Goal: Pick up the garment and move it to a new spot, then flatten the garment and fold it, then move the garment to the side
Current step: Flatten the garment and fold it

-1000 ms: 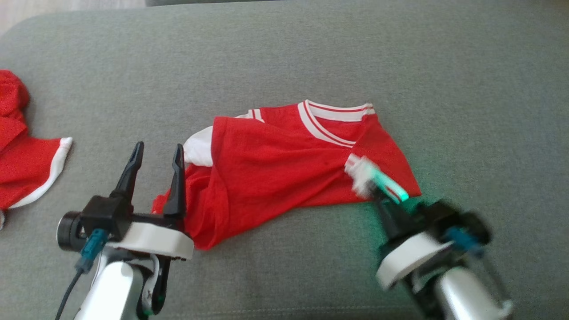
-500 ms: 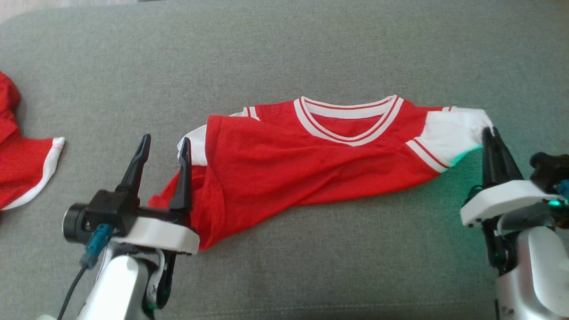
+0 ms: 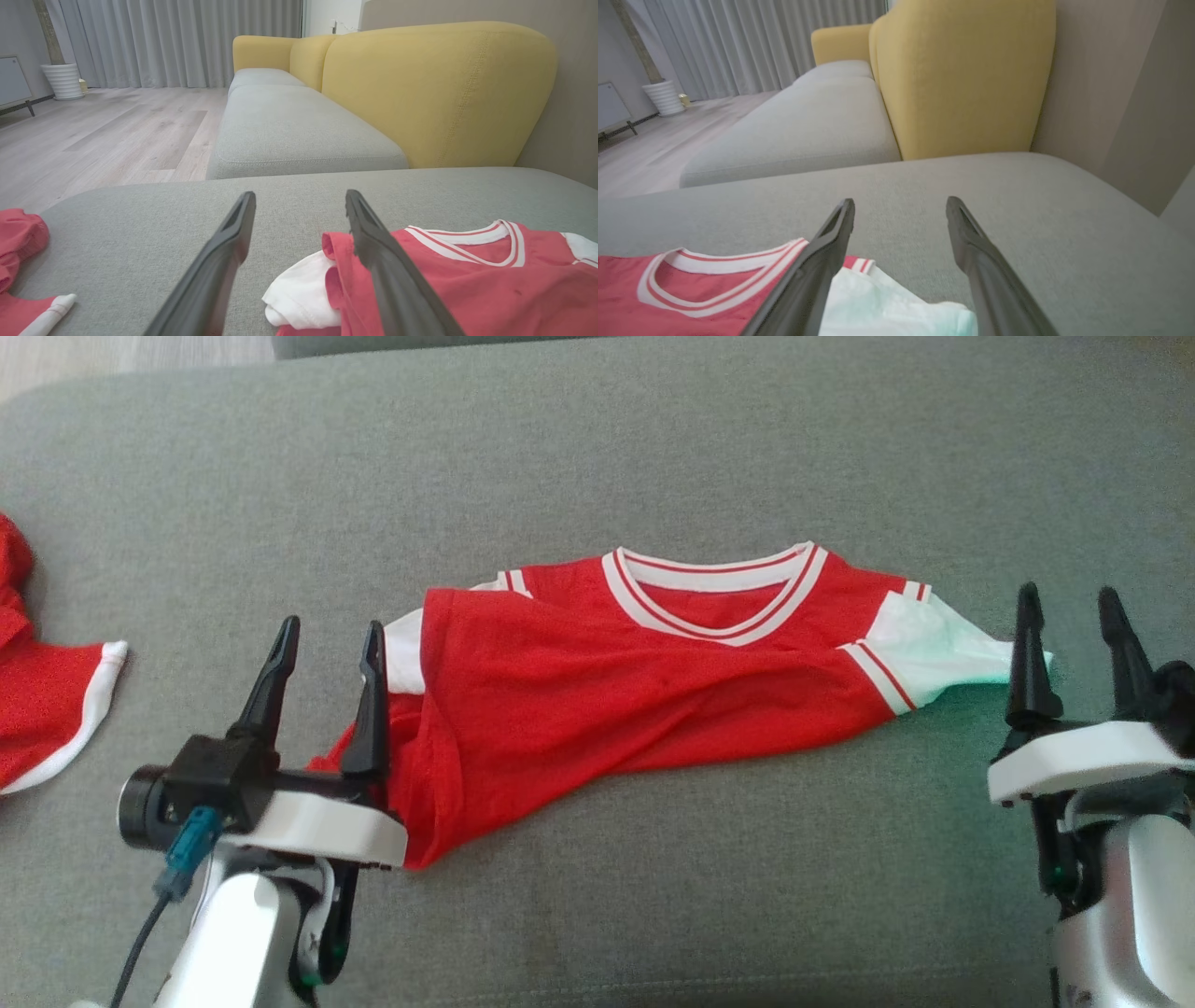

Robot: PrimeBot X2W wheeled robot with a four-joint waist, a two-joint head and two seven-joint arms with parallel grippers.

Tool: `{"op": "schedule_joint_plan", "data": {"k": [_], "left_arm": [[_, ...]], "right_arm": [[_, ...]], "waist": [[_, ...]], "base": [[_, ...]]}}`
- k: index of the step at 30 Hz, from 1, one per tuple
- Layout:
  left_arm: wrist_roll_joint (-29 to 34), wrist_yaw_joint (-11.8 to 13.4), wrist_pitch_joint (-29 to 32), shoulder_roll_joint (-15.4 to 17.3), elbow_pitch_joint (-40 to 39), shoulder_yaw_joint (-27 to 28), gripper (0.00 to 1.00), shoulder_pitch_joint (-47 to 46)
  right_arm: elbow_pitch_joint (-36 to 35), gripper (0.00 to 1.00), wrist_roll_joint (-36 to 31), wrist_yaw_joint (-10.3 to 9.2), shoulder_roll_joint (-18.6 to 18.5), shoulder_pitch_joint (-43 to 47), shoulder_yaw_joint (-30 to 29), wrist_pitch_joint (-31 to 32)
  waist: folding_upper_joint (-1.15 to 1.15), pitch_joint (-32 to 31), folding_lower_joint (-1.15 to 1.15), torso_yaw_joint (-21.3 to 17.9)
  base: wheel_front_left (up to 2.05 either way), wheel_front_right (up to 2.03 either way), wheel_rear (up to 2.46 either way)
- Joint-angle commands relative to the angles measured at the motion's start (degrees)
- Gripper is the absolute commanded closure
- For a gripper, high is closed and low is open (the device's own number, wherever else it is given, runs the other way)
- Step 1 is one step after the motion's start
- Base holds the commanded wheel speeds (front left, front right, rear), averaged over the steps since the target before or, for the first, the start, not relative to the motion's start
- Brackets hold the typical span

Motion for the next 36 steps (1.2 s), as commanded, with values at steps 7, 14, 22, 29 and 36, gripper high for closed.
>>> {"op": "schedule_joint_plan", "data": {"k": [7, 14, 22, 29, 36], "left_arm": [[0.89, -0.31, -0.71, 0.90, -1.65, 3.13, 0.00, 0.52], [0.94, -0.02, -0.71, 1.00, -1.08, 3.38, 0.00, 2.91], [0.66, 0.06, -0.71, 1.15, 0.02, 3.02, 0.00, 4.98], [0.53, 0.25, -0.71, 1.28, 0.02, 2.80, 0.00, 4.94], [0.37, 0.44, -0.71, 1.27, -0.12, 2.49, 0.00, 4.80]], "right_arm": [[-12.52, 0.00, -1.11, 0.43, -0.23, 3.47, 6.79, 1.50], [-18.66, 0.00, -0.91, 0.43, -0.23, 9.65, 11.63, 4.84], [-20.31, 0.00, -0.29, 0.43, -0.23, 13.32, 13.58, 6.30], [-20.66, 0.00, -0.43, 0.43, -0.23, 13.76, 13.44, 6.61], [-20.57, 0.00, -0.22, 0.43, -0.23, 13.72, 13.03, 6.78]], "waist": [[0.00, -2.73, 0.00, -0.41], [0.00, -5.61, 0.00, -0.63], [0.00, -7.40, 0.00, -1.03], [0.00, -7.33, 0.00, -0.99], [0.00, -6.98, 0.00, -0.97]], "base": [[0.00, 0.00, 0.00], [0.00, 0.00, 0.00], [0.00, 0.00, 0.00], [0.00, 0.00, 0.00], [0.00, 0.00, 0.00]]}}
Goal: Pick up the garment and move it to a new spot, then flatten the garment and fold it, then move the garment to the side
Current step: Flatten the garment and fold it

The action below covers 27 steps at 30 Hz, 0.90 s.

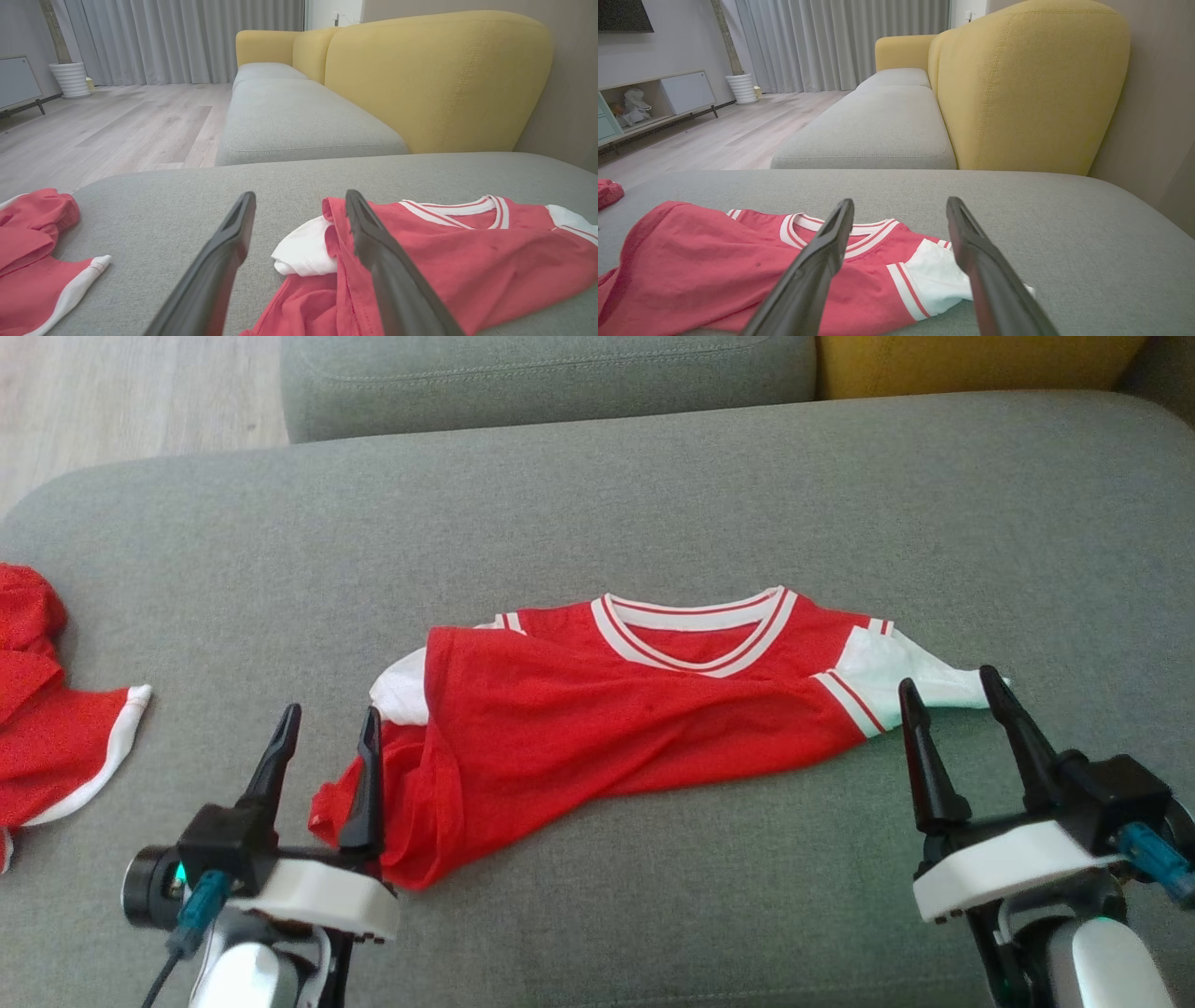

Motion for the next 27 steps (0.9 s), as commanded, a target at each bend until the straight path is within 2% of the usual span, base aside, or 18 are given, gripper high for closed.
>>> {"op": "schedule_joint_plan", "data": {"k": [1, 6, 11, 20, 21, 22, 27], "left_arm": [[-0.16, 0.31, -0.71, 0.89, -1.82, 1.60, 0.00, -2.11], [-0.33, -0.46, 0.06, 0.60, -1.43, 0.52, 0.00, -3.59], [-1.14, -2.55, 2.74, -0.55, 0.93, -1.42, 0.00, -8.94], [-5.93, -5.14, 11.42, -1.96, 13.88, -1.17, 0.00, -16.83], [-6.26, -5.47, 11.57, -2.00, 14.72, -1.17, 0.56, -17.28], [-6.68, -5.90, 11.32, -2.13, 15.17, -1.13, 1.00, -17.61], [-7.18, -6.35, 8.84, -1.81, 13.93, -0.83, 1.00, -17.12]], "right_arm": [[-2.25, 0.00, 0.21, 0.43, -0.26, -1.10, 0.95, 0.05], [-2.22, 0.00, 0.58, 0.43, -0.26, -1.32, 0.89, 0.04], [-2.01, 0.00, 0.99, 0.43, -0.26, -2.39, 1.50, -0.15], [-0.94, 0.00, 1.83, 0.43, -0.26, -4.03, 2.50, -0.82], [-0.77, 0.00, 1.94, 0.43, -0.26, -4.08, 2.50, -0.90], [-0.66, 0.00, 2.07, 0.43, -0.26, -4.13, 2.49, -1.00], [-0.30, 0.00, 2.56, 0.43, -0.26, -4.22, 1.92, -1.44]], "waist": [[0.00, 0.15, 0.00, -0.01], [0.00, 0.79, 0.00, 0.06], [0.00, 2.28, 0.00, -0.42], [0.00, 5.31, 0.00, -2.63], [0.00, 5.51, 0.00, -2.77], [0.00, 5.68, 0.00, -2.85], [0.00, 6.30, 0.00, -2.70]], "base": [[0.00, 0.00, 0.00], [0.00, 0.00, 0.00], [0.00, 0.00, 0.00], [0.00, 0.00, 0.00], [0.00, 0.00, 0.00], [0.00, 0.00, 0.00], [0.00, 0.00, 0.00]]}}
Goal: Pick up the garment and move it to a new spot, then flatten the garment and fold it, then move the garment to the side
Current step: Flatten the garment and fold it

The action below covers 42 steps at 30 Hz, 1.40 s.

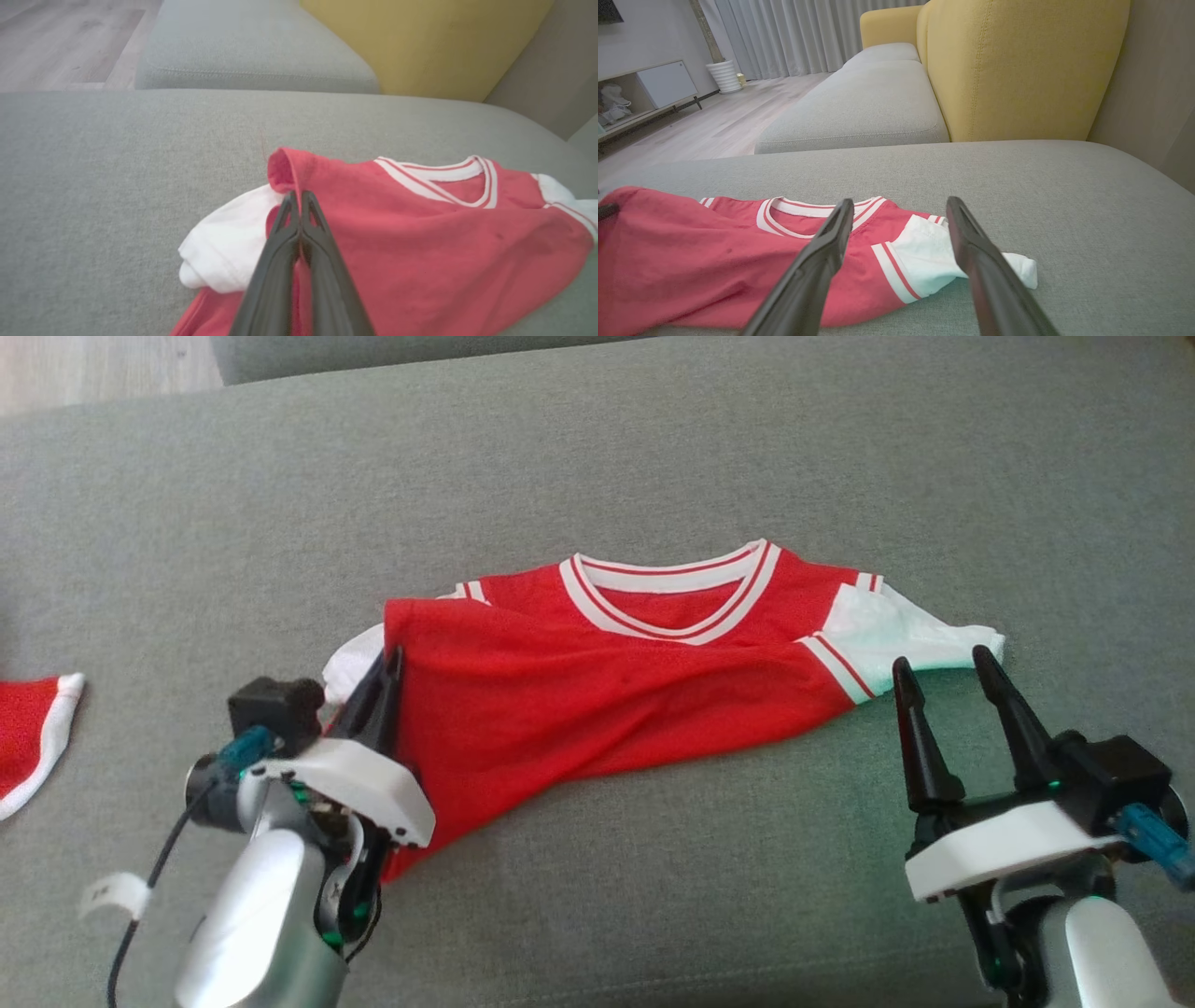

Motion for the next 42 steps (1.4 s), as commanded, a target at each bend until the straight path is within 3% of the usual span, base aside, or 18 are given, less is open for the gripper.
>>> {"op": "schedule_joint_plan", "data": {"k": [1, 11, 18, 19, 20, 26, 33, 42], "left_arm": [[-0.69, -0.11, -0.99, 1.13, -3.09, 2.35, 1.00, -1.48], [-3.02, 1.72, 1.71, 2.60, -14.66, 2.27, 1.00, 11.96], [-4.30, 1.97, 2.02, 1.98, -13.64, 1.64, 1.00, 15.38], [-4.26, 2.08, 1.86, 1.92, -13.06, 1.57, 0.65, 15.45], [-4.11, 2.25, 1.59, 1.86, -12.58, 1.51, 0.00, 15.46], [-3.68, 2.81, -1.03, 1.27, -11.58, 1.37, 0.00, 15.72], [1.14, 6.37, -7.88, 2.11, -15.83, 2.28, 0.00, 14.95], [5.68, 9.29, -9.82, 3.51, -22.84, 3.54, 0.00, 14.65]], "right_arm": [[-1.81, 0.00, 0.39, 0.43, -0.26, -1.78, 0.93, -0.64], [-0.75, 0.00, 1.63, 0.43, -0.26, -1.81, 0.00, -0.83], [0.00, 0.00, 2.09, 0.43, -0.26, -1.70, -0.02, -0.86], [0.08, 0.00, 2.12, 0.43, -0.26, -1.69, -0.01, -0.89], [0.10, 0.00, 1.95, 0.43, -0.26, -1.73, 0.03, -0.94], [-0.25, 0.00, 0.01, 0.43, -0.26, -1.56, 0.23, -1.11], [-0.99, 0.00, -1.51, 0.43, -0.26, -0.83, 0.39, -0.83], [-2.28, 0.00, -2.94, 0.43, -0.26, 0.14, 0.93, 0.03]], "waist": [[0.00, 0.13, 0.00, 0.29], [0.00, 0.34, 0.00, 2.10], [0.00, 0.15, 0.00, 2.56], [0.00, 0.05, 0.00, 2.57], [0.00, -0.07, 0.00, 2.55], [0.00, -1.29, 0.00, 2.57], [0.00, -3.35, 0.00, 2.84], [0.00, -5.72, 0.00, 2.86]], "base": [[0.00, 0.00, 0.00], [0.00, 0.00, 0.00], [0.00, 0.00, 0.00], [0.00, 0.00, 0.00], [0.00, 0.00, 0.00], [0.00, 0.00, 0.00], [0.00, 0.00, 0.00], [0.00, 0.00, 0.00]]}}
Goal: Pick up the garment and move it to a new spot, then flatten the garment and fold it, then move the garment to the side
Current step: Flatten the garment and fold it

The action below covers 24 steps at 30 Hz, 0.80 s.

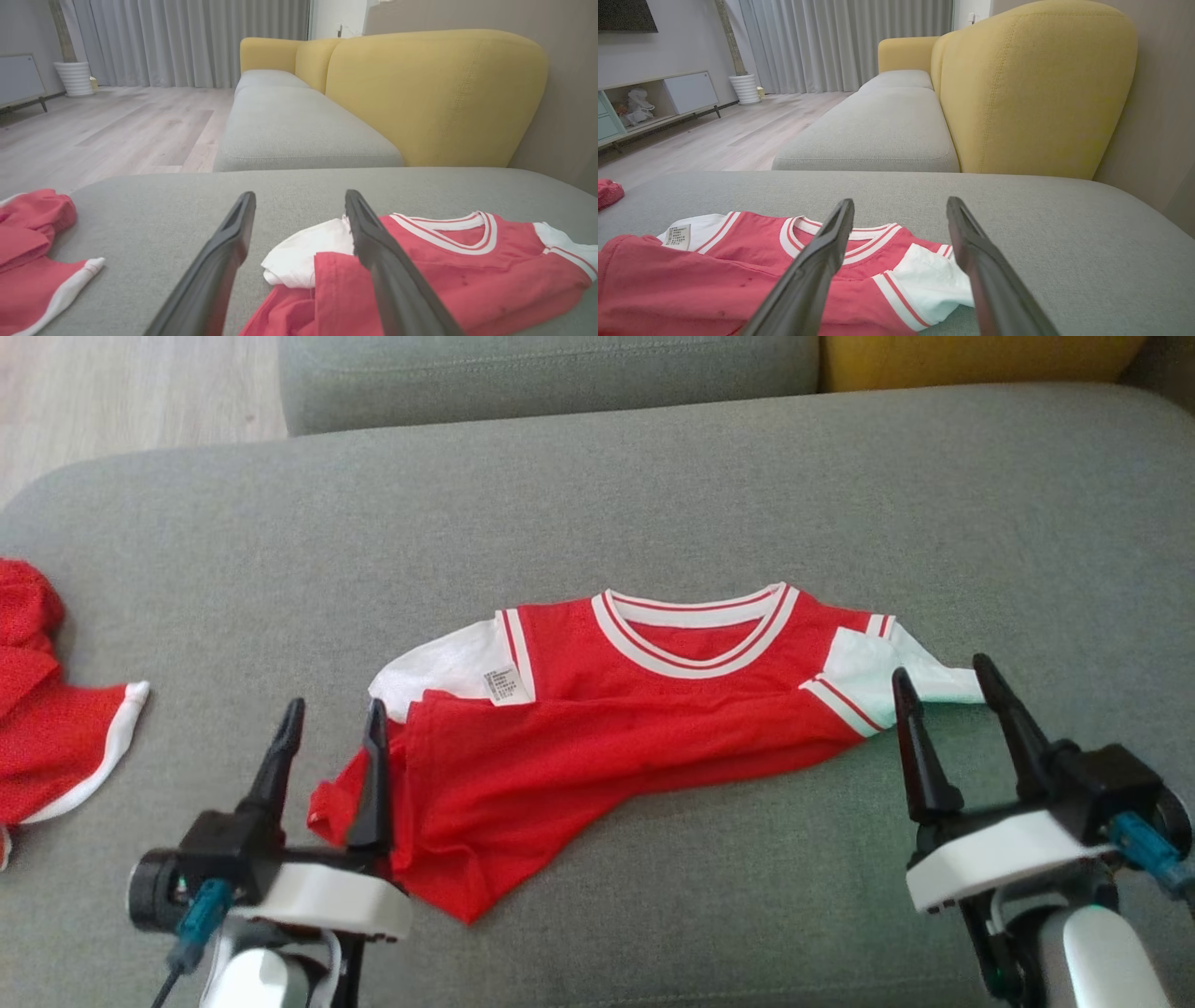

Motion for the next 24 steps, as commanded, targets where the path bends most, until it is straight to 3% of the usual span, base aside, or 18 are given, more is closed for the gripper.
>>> {"op": "schedule_joint_plan", "data": {"k": [1, 24], "left_arm": [[0.62, 0.62, -0.85, 1.20, -2.70, 2.30, 0.00, -1.57], [-0.32, 1.27, -0.14, 2.28, -3.84, 1.74, 0.00, 1.55]], "right_arm": [[-2.39, 0.00, -0.31, 0.43, -0.26, -0.18, 1.50, 0.26], [-4.57, 0.00, 0.78, 0.43, -0.26, 2.12, 1.95, 1.24]], "waist": [[0.00, -0.60, 0.00, -0.04], [0.00, -2.11, 0.00, -0.01]], "base": [[0.00, 0.00, 0.00], [0.00, 0.00, 0.00]]}}
